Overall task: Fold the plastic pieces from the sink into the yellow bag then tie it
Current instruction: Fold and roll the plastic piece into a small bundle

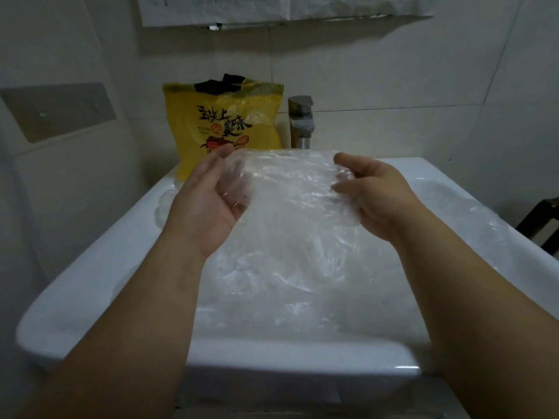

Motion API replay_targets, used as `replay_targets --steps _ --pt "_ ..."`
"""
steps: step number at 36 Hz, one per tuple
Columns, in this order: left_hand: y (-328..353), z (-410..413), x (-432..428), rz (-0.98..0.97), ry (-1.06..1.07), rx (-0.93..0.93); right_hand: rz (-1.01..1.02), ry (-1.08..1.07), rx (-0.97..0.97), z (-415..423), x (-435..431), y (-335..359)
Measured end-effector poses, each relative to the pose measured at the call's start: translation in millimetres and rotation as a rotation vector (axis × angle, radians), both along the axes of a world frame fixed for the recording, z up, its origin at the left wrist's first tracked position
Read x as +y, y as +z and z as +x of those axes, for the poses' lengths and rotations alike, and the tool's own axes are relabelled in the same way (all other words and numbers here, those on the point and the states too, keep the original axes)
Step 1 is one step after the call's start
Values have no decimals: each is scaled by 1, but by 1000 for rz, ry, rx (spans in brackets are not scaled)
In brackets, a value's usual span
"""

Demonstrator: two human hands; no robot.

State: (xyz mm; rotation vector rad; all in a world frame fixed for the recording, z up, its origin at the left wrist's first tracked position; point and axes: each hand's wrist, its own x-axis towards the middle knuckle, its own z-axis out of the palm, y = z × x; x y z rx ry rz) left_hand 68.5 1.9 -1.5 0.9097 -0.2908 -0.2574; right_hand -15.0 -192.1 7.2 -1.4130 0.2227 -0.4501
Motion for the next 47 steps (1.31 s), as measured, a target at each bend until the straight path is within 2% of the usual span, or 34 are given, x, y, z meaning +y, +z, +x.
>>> replay_targets --steps 2,4,12,15,18,21,23,25,28,30,33,35,38,41,44,47 --pt "1 -1 0 20 -34 -20 -80 -7 0 0 0 -1" --pt "-1 -1 -1 97 29 -71 -164 -20 8 1 -1 -2" --pt "-20 1 -3 778 467 -520 -613 -208 93 3 -5 -11" --pt "-21 -3 -2 975 561 -650 -613 -217 61 3 -5 -12" --pt "-18 -4 -4 907 547 -555 -324 -155 -8 4 -3 -7" --pt "-8 -10 -8 529 310 -296 -9 -96 -110 2 1 0" --pt "-3 -12 -9 299 157 -180 90 -78 -178 1 1 2" --pt "-1 -11 -8 229 100 -152 48 -97 -184 2 1 1" --pt "-3 -10 -7 249 159 -157 -325 -235 -107 3 -1 -5" --pt "-3 -7 -6 252 218 -148 -448 -261 -116 4 -2 -8" --pt "-5 -1 -4 323 316 -129 -422 -261 -139 3 -4 -8" --pt "-8 2 -3 466 443 -157 -421 -247 -130 2 -6 -7" --pt "-13 2 0 691 667 -332 -439 -201 -103 0 -7 -7" --pt "-13 -4 -2 706 741 -569 -480 -153 -77 -3 -5 -6" --pt "-12 -12 -4 803 680 -765 -504 -106 -72 -5 -1 -4" --pt "-10 -19 -6 932 401 -727 -448 -77 -92 -5 -1 -1"
